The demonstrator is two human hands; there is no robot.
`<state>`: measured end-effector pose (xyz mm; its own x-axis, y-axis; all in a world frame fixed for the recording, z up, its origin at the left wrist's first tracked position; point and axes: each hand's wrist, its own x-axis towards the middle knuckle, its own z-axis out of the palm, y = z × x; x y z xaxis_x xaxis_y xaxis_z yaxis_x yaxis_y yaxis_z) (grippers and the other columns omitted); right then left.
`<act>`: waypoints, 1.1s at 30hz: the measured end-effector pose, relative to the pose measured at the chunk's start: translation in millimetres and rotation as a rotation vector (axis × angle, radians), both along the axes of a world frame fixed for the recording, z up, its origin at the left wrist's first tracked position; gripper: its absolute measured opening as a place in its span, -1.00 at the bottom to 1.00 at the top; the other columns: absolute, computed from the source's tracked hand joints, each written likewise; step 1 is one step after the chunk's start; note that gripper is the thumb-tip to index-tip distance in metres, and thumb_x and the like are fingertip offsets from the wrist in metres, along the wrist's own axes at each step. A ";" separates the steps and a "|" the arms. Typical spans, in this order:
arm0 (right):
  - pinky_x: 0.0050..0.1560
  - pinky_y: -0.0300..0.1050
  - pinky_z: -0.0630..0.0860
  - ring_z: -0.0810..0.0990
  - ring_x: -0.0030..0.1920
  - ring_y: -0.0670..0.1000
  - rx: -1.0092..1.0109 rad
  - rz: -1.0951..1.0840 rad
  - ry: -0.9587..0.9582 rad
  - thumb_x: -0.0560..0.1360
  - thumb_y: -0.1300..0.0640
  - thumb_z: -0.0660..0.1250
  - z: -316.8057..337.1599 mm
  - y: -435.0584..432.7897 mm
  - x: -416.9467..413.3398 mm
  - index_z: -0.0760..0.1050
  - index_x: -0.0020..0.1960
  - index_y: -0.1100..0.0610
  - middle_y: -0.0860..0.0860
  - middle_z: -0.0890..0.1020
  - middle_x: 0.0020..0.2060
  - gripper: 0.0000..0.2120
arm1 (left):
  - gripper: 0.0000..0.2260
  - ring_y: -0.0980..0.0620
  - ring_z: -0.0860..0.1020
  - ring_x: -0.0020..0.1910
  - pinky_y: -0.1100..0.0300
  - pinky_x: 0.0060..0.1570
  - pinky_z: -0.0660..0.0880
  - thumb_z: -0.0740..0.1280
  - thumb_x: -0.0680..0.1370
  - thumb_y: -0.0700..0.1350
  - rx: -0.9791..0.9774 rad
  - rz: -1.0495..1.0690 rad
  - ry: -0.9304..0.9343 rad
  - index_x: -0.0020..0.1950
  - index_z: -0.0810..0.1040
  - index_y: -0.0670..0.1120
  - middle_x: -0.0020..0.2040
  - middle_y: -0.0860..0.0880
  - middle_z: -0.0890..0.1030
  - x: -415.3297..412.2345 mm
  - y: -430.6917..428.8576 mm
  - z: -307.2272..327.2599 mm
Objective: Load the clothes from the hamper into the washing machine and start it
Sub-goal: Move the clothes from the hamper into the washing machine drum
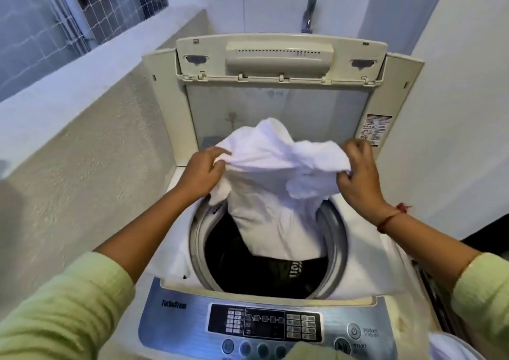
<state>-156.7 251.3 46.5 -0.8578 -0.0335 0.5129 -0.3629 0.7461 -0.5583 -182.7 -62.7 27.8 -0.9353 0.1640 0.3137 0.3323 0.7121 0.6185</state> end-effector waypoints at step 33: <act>0.14 -0.06 0.50 0.54 0.02 0.02 0.032 0.384 -1.186 0.48 0.14 0.37 -84.4 5.3 20.9 0.50 0.15 0.13 0.06 0.58 -0.02 -0.75 | -0.49 -0.14 0.38 0.35 0.03 0.36 0.33 0.24 0.56 0.10 -0.638 -0.291 -1.086 0.41 0.38 -0.19 0.41 -0.14 0.37 8.6 67.3 -145.2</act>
